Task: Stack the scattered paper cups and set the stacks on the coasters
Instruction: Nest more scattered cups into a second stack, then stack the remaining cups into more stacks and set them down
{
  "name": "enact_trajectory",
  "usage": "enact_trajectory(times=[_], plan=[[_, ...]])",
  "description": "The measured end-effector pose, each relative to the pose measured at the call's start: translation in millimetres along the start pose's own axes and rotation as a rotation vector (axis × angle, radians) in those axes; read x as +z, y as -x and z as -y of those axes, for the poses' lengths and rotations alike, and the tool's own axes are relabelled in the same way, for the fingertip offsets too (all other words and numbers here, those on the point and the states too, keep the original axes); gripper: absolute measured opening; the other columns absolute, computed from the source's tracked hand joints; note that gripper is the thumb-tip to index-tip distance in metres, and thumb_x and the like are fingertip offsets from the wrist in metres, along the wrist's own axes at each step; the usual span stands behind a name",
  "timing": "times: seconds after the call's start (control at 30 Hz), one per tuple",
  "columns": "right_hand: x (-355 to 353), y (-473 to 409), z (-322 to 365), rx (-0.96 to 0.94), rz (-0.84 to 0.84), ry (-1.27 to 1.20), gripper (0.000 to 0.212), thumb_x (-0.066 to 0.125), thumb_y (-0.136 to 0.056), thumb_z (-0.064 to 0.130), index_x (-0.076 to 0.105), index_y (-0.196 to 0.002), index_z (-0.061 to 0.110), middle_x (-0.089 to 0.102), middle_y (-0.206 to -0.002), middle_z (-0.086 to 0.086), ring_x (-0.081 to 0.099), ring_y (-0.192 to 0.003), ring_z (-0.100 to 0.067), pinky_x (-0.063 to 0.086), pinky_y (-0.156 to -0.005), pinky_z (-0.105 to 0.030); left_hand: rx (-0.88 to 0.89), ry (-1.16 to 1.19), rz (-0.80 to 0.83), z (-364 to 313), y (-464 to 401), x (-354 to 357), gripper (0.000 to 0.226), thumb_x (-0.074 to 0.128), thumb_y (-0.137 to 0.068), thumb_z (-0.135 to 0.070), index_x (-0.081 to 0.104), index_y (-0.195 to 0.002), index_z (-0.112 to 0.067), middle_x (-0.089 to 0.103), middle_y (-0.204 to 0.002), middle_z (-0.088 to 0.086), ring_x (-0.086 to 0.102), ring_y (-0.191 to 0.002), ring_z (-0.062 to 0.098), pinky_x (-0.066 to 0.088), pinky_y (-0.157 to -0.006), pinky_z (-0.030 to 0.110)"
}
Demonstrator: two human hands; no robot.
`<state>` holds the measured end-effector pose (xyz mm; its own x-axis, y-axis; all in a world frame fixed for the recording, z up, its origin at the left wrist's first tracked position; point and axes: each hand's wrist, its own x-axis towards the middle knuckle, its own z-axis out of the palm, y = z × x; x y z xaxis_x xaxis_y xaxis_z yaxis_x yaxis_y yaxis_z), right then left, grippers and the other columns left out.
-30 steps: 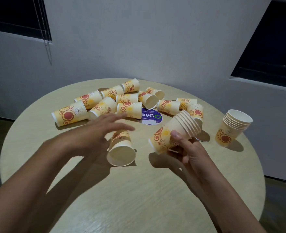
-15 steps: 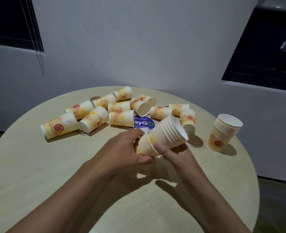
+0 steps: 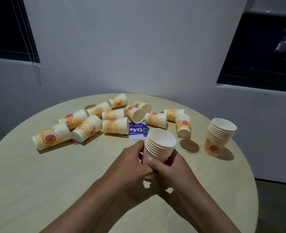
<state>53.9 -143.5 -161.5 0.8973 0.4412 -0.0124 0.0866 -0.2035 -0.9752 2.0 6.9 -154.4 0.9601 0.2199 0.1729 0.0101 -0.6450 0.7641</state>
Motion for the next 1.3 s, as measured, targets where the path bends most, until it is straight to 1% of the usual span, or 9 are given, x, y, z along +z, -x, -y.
enact_trajectory(times=[0.13,0.3,0.4,0.5,0.63,0.93,1.1,1.23,1.3], plan=[[-3,-27,-1,-0.005,-0.100,0.061,0.081,0.085,-0.077,0.045,0.044,-0.146,0.032,0.056,-0.115,0.019,0.058,-0.095,-0.003,0.045,-0.049,-0.008,-0.006,-0.088,-0.024,6,9,-27,0.072,0.076,-0.072,-0.052,0.044,-0.135,-0.043,0.056,-0.122,-0.017,0.055,-0.104,0.007,0.054,-0.084,0.030],[-9,-62,9,-0.042,-0.216,0.072,0.078,0.082,-0.081,0.047,0.046,-0.147,0.026,0.057,-0.119,0.012,0.058,-0.097,-0.005,0.040,-0.054,-0.012,-0.099,-0.142,-0.167,37,19,-62,0.038,0.070,-0.078,-0.051,0.058,-0.114,-0.043,0.059,-0.101,-0.021,0.056,-0.092,0.002,0.054,-0.078,0.030],[-6,-87,27,-0.102,-0.265,0.085,0.071,0.081,-0.082,0.047,0.052,-0.141,0.021,0.062,-0.113,0.013,0.061,-0.094,-0.003,0.043,-0.071,-0.020,-0.128,-0.152,-0.092,48,19,-63,0.032,0.068,-0.081,-0.050,0.058,-0.111,-0.044,0.058,-0.100,-0.021,0.059,-0.091,0.003,0.055,-0.077,0.028],[-7,-115,40,-0.130,-0.312,0.098,0.063,0.080,-0.083,0.050,0.055,-0.134,0.021,0.067,-0.115,0.010,0.064,-0.098,-0.008,0.046,-0.072,-0.022,-0.108,-0.202,-0.026,56,12,-59,0.026,0.063,-0.082,-0.053,0.058,-0.107,-0.046,0.060,-0.096,-0.021,0.058,-0.086,0.001,0.054,-0.074,0.025],[-21,-169,63,-0.198,-0.419,0.030,0.066,0.080,-0.081,0.051,0.053,-0.134,0.025,0.066,-0.125,0.005,0.064,-0.113,-0.018,0.052,-0.096,-0.042,-0.122,-0.232,0.084,60,-3,-59,0.024,0.060,-0.078,-0.055,0.057,-0.101,-0.048,0.057,-0.092,-0.023,0.057,-0.084,0.001,0.051,-0.072,0.021],[-32,-330,64,-0.073,-0.419,0.327,0.078,0.086,-0.078,0.045,0.047,-0.140,0.016,0.061,-0.139,-0.007,0.061,-0.121,-0.028,0.049,-0.088,-0.040,0.008,-0.304,0.325,72,-32,-69,0.042,0.052,-0.079,-0.070,0.054,-0.114,-0.048,0.050,-0.106,-0.025,0.045,-0.101,-0.005,0.043,-0.089,0.021],[-23,-372,46,0.029,-0.351,0.455,0.078,0.087,-0.076,0.042,0.052,-0.140,0.014,0.064,-0.137,-0.009,0.063,-0.119,-0.029,0.056,-0.093,-0.045,0.132,-0.403,0.401,84,-46,-64,0.031,0.038,-0.100,-0.047,0.048,-0.129,-0.043,0.044,-0.109,-0.010,0.044,-0.110,0.007,0.035,-0.088,0.018],[-17,-378,38,0.065,-0.337,0.470,0.070,0.087,-0.078,0.037,0.058,-0.138,0.015,0.066,-0.136,-0.010,0.064,-0.117,-0.029,0.056,-0.085,-0.040,0.126,-0.315,0.465,85,-50,-64,0.027,0.043,-0.100,-0.041,0.052,-0.126,-0.035,0.050,-0.122,-0.004,0.045,-0.109,0.008,0.034,-0.091,0.017],[-18,-373,41,0.077,-0.319,0.476,0.066,0.086,-0.079,0.035,0.060,-0.137,0.015,0.067,-0.134,-0.010,0.065,-0.114,-0.029,0.052,-0.075,-0.035,0.076,-0.245,0.412,78,-49,-70,0.017,0.047,-0.098,-0.043,0.057,-0.110,-0.038,0.054,-0.118,-0.014,0.047,-0.112,0.001,0.035,-0.097,0.016]])
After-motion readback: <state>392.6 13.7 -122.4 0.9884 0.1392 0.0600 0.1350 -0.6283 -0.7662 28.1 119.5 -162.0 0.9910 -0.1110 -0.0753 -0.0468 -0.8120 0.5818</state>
